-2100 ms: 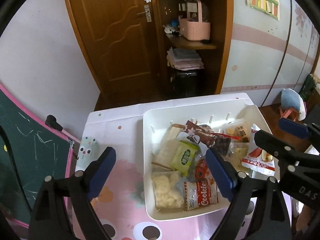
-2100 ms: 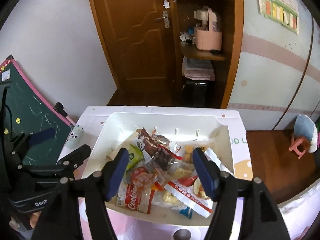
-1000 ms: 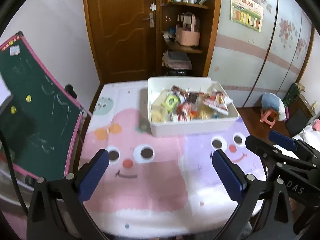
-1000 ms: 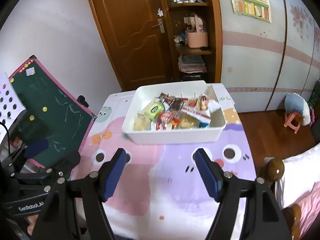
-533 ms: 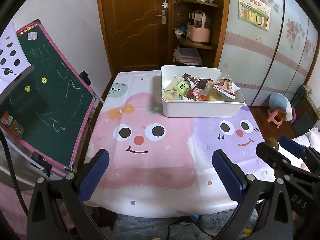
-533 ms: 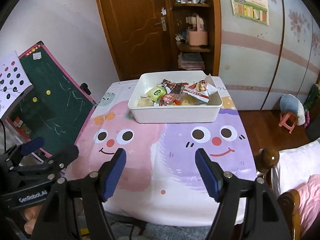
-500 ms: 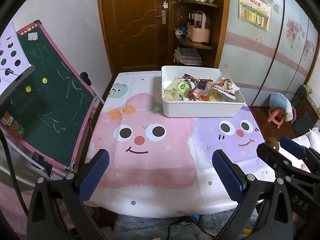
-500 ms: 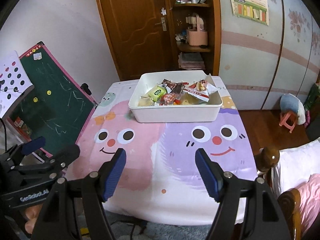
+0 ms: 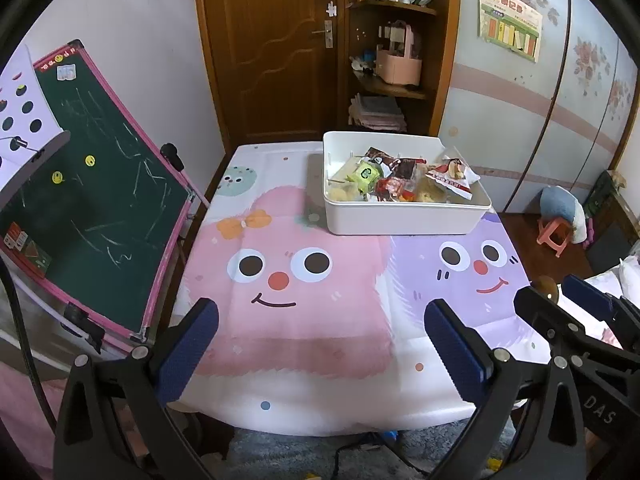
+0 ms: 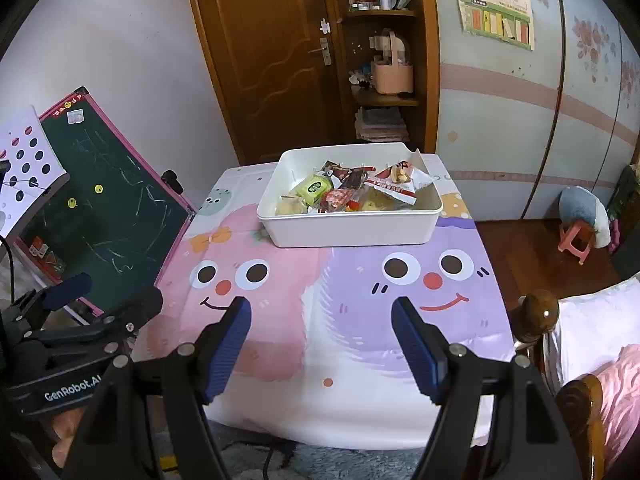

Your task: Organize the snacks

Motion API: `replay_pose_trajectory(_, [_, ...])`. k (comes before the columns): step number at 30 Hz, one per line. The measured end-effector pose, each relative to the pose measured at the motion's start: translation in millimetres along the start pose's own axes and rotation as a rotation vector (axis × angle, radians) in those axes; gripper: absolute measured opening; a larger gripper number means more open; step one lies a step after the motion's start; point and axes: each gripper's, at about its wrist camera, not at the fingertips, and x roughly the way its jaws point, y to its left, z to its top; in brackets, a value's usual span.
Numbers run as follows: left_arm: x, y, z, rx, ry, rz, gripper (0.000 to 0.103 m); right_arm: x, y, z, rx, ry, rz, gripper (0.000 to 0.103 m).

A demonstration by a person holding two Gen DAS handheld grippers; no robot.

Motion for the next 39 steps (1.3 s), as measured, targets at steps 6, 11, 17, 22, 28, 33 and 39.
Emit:
replay_pose_trajectory(6, [4, -1, 1, 0.007, 0.012, -0.005, 0.102, 3, -3, 0, 0.011, 0.012, 0.0, 0.073])
replay_pose_trajectory(11, [4, -1, 1, 0.006, 0.013, -0.003, 0.102, 4, -4, 0, 0.011, 0.014, -0.001, 0.073])
replay_pose_trajectory(17, [8, -3, 1, 0.004, 0.022, -0.002, 0.102, 7, -5, -1, 0.013, 0.025, 0.001, 0.073])
replay_pose_trajectory(22, [9, -2, 1, 0.005, 0.023, -0.001, 0.102, 12, -5, -3, 0.016, 0.034, 0.002, 0.073])
replay_pose_trajectory(28, [15, -2, 0, 0.003, 0.035, -0.006, 0.102, 19, -5, -4, 0.026, 0.055, 0.005, 0.073])
replay_pose_trajectory(33, [19, -2, -1, 0.004, 0.042, -0.008, 0.102, 24, -6, -5, 0.03, 0.068, 0.007, 0.073])
replay_pose_trajectory(39, [22, -1, -1, 0.004, 0.05, -0.01, 0.102, 26, -7, -4, 0.034, 0.076, 0.006, 0.073])
